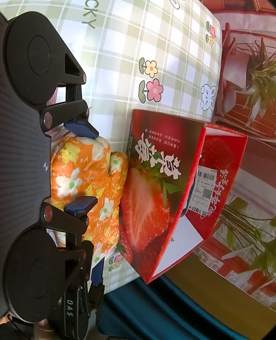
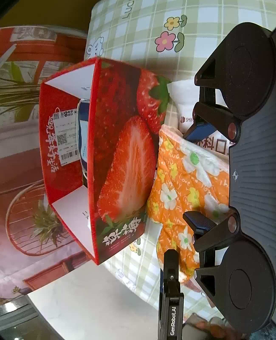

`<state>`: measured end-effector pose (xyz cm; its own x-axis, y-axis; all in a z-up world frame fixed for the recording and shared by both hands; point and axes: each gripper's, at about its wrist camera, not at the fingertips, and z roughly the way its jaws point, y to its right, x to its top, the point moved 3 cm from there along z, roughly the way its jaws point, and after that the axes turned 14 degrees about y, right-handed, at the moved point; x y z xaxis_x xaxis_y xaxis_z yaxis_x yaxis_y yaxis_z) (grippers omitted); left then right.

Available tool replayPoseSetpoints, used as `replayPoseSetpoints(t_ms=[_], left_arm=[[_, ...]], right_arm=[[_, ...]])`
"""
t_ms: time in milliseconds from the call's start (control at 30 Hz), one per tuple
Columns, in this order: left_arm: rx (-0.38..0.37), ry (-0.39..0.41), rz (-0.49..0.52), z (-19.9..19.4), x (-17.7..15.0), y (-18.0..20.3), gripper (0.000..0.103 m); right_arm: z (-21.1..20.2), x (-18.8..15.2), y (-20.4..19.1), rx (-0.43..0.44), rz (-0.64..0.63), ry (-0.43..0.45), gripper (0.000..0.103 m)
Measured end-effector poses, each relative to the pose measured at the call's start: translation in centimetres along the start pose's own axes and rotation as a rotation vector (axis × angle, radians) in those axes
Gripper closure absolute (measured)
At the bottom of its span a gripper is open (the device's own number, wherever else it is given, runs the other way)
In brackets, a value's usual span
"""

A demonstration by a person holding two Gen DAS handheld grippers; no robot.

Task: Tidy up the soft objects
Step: 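Move the left gripper down to the orange floral cloth beside the box, then close the left gripper on the orange floral cloth edge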

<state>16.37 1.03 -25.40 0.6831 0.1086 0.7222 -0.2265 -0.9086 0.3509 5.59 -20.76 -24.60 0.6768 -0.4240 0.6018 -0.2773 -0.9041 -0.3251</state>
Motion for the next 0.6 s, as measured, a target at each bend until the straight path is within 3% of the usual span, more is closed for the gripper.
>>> replayPoseSetpoints(t_ms=[233, 367, 500, 600], left_arm=[[-0.011, -0.011, -0.035, 0.4, -0.4, -0.5, 0.043], [-0.018, -0.008, -0.071, 0.5, -0.5, -1.2, 0.067], [-0.032, 0.003, -0.081, 0.4, -0.5, -1.5, 0.075], [-0.036, 0.007, -0.082, 0.5, -0.3, -1.5, 0.077]], right_arm=[[-0.4, 0.3, 1.0, 0.011, 0.026, -0.006, 0.049], [0.0, -0.2, 1.3, 0.009, 0.042, -0.019, 0.052], [0.4, -0.6, 2.6, 0.007, 0.110, -0.017, 0.056], [0.4, -0.4, 2.8, -0.001, 0.115, -0.015, 0.069]])
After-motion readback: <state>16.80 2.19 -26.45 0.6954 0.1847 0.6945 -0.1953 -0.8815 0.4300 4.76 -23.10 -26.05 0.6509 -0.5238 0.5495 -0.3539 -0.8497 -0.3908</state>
